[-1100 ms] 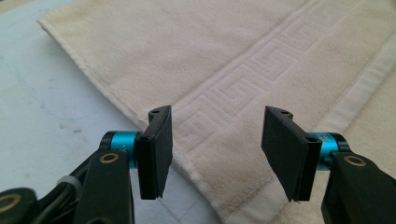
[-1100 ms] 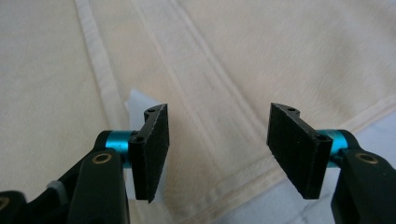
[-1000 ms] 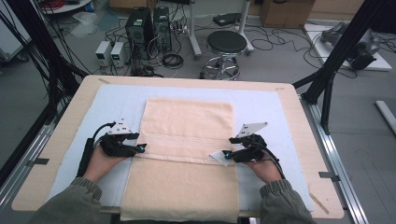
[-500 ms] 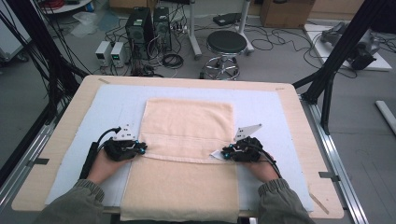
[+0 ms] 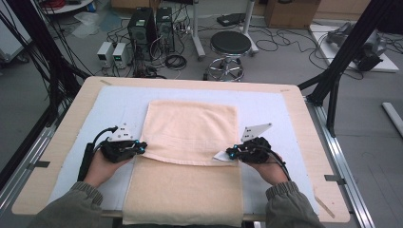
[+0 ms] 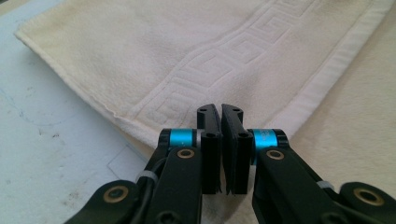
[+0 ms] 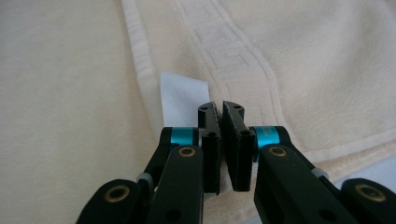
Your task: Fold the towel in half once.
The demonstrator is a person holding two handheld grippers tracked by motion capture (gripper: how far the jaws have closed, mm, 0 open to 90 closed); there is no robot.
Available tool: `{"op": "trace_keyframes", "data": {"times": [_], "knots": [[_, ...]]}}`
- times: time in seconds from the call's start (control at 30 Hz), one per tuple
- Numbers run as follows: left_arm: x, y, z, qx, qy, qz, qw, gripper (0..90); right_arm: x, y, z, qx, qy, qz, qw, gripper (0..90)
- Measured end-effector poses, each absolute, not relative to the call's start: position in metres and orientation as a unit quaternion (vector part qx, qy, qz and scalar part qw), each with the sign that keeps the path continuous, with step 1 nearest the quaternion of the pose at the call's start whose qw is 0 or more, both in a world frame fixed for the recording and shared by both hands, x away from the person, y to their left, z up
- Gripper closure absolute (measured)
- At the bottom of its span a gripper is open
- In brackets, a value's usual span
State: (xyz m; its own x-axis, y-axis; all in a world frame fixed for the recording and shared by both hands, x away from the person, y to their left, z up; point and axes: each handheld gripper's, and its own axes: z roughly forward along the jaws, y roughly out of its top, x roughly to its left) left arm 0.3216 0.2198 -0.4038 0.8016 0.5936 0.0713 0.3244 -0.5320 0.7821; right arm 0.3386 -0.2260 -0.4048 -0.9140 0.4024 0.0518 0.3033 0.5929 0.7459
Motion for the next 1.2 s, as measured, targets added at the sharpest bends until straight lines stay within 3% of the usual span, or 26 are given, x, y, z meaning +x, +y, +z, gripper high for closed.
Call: {"op": "trace_keyframes", "data": {"times": [0.33, 0.47, 0.5, 0.57, 0.63, 0.83, 1.2], "knots": [[0.247, 0.228, -0.390, 0.862, 0.241, 0.158, 0.417, 86.0, 0.278, -0.233, -0.380, 0.155, 0.891, 0.423, 0.065, 85.9], [0.211, 0.230, -0.395, 0.876, 0.221, 0.142, 0.404, 85.6, 0.245, -0.233, -0.386, 0.141, 0.894, 0.423, 0.036, 85.2], [0.206, 0.230, -0.397, 0.879, 0.218, 0.146, 0.398, 83.6, 0.239, -0.233, -0.390, 0.131, 0.896, 0.424, 0.028, 82.7], [0.207, 0.231, -0.398, 0.880, 0.222, 0.152, 0.392, 69.3, 0.234, -0.233, -0.396, 0.135, 0.895, 0.424, 0.014, 73.4], [0.215, 0.232, -0.398, 0.875, 0.235, 0.154, 0.393, 61.8, 0.238, -0.235, -0.398, 0.143, 0.890, 0.432, 0.016, 67.3], [0.248, 0.230, -0.397, 0.857, 0.261, 0.180, 0.407, 52.0, 0.275, -0.238, -0.395, 0.177, 0.882, 0.433, 0.051, 54.9], [0.324, 0.220, -0.390, 0.826, 0.310, 0.206, 0.423, 43.9, 0.362, -0.236, -0.389, 0.244, 0.875, 0.406, 0.102, 43.0]]}}
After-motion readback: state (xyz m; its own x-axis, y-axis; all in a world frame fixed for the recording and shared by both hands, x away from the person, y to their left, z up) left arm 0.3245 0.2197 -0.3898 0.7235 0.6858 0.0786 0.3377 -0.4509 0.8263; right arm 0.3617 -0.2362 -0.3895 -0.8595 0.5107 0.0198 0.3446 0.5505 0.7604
